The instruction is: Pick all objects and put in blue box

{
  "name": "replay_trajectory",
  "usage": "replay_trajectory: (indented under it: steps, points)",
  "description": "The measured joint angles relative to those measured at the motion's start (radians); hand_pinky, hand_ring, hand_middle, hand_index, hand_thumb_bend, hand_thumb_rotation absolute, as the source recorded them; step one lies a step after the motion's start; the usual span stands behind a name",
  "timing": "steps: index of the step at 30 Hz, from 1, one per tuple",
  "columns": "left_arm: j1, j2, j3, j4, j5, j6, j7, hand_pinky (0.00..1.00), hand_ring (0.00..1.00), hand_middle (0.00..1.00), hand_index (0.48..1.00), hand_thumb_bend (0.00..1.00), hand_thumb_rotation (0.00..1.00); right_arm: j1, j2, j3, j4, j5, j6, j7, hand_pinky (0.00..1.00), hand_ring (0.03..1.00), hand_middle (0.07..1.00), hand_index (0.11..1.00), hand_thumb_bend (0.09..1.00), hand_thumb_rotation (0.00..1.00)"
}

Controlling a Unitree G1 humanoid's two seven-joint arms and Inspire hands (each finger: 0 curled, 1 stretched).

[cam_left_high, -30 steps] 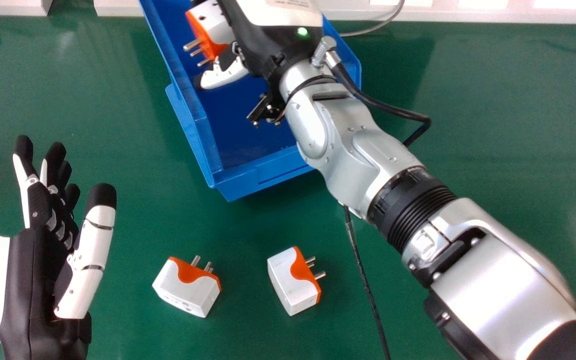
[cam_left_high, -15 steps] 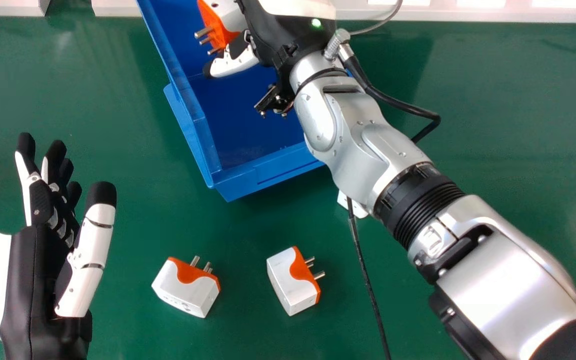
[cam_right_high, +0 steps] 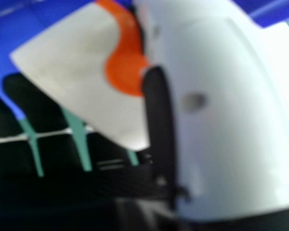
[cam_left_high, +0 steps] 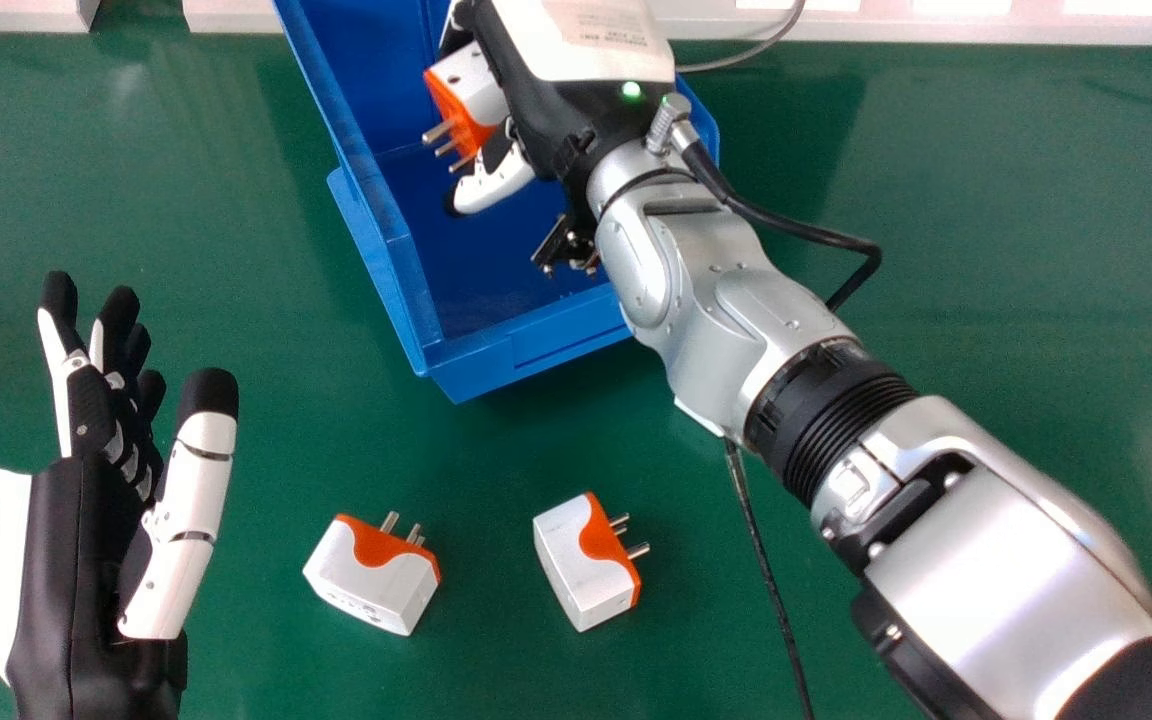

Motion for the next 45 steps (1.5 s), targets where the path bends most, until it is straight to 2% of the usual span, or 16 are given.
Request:
replay_trajectory:
  steps: [3,5,6,8,9,11,16,21,25,27,35,39,41,45]
  points:
    - [0.001,-0.001,0.000,0.000,-0.001,-0.003,0.003,1.00,1.00,1.00,0.978,0.40,0.67,0.000,0.000,-0.002,0.002,0.010,-0.002,0.001,0.35,0.443,0.471,0.530,0.512,0.01]
    - [0.001,-0.001,0.000,0.000,-0.001,-0.003,0.003,1.00,1.00,1.00,0.979,0.40,0.67,0.000,-0.005,0.004,-0.006,0.006,-0.003,-0.003,0.37,0.468,0.541,0.505,0.503,0.10]
    - [0.001,-0.001,0.000,0.000,-0.001,-0.003,0.003,1.00,1.00,1.00,0.980,0.41,0.67,0.000,-0.007,0.005,-0.010,0.004,-0.004,-0.007,0.37,0.469,0.564,0.499,0.502,0.13]
    - [-0.001,-0.001,-0.002,0.000,-0.001,-0.003,0.003,1.00,1.00,1.00,0.978,0.43,0.68,0.000,-0.009,0.014,-0.011,0.002,-0.005,-0.009,0.42,0.535,0.624,0.495,0.499,0.15]
    - [-0.002,-0.001,-0.003,0.000,-0.001,-0.003,0.002,1.00,1.00,1.00,0.977,0.44,0.67,0.000,-0.009,0.018,-0.011,0.002,-0.005,-0.008,0.47,0.581,0.659,0.598,0.502,0.19]
    - [-0.005,-0.001,-0.004,0.000,-0.001,-0.003,0.002,1.00,1.00,1.00,0.979,0.44,0.68,0.000,-0.010,0.027,-0.011,0.001,-0.004,-0.002,0.53,0.642,0.710,0.681,0.498,0.25]
    - [-0.010,0.000,-0.004,0.000,0.001,-0.003,0.002,0.99,1.00,1.00,0.977,0.44,0.68,0.000,-0.010,0.042,-0.010,0.001,-0.005,0.008,0.63,0.755,0.802,0.756,0.490,0.22]
    - [-0.010,-0.001,-0.004,0.000,0.001,-0.003,0.005,1.00,1.00,1.00,0.972,0.43,0.67,0.000,-0.011,0.054,0.013,0.001,-0.011,0.038,0.73,0.866,0.901,0.856,0.572,0.20]
    - [-0.010,-0.004,-0.004,0.000,0.001,-0.005,0.007,0.99,1.00,0.99,0.968,0.44,0.67,0.000,-0.011,0.082,0.037,-0.017,0.001,0.059,0.79,0.949,0.989,0.938,0.621,0.28]
    - [-0.010,-0.005,-0.005,0.000,0.001,-0.006,0.007,0.99,1.00,0.99,0.969,0.43,0.66,0.000,-0.011,0.098,0.044,-0.033,0.003,0.066,0.82,0.982,0.997,0.965,0.632,0.30]
    - [-0.011,-0.004,-0.003,0.000,0.000,-0.007,0.006,0.99,1.00,0.99,0.965,0.44,0.66,0.000,-0.010,0.113,0.047,-0.038,0.024,0.066,0.87,1.000,1.000,1.000,0.641,0.31]
    - [-0.015,-0.003,-0.002,0.000,-0.001,-0.006,0.006,1.00,1.00,0.99,0.968,0.44,0.66,0.000,-0.010,0.113,0.047,-0.039,0.022,0.063,0.85,1.000,1.000,0.992,0.598,0.32]
    - [-0.017,-0.002,-0.002,0.000,-0.002,-0.006,0.006,1.00,1.00,0.99,0.965,0.44,0.66,0.000,-0.012,0.115,0.044,-0.040,0.022,0.051,0.86,0.999,1.000,0.983,0.529,0.30]
    - [-0.021,-0.001,-0.002,0.000,-0.001,-0.004,0.005,1.00,1.00,0.99,0.969,0.43,0.67,0.001,-0.025,0.115,0.008,-0.041,0.021,0.014,0.85,0.988,1.000,0.958,0.490,0.19]
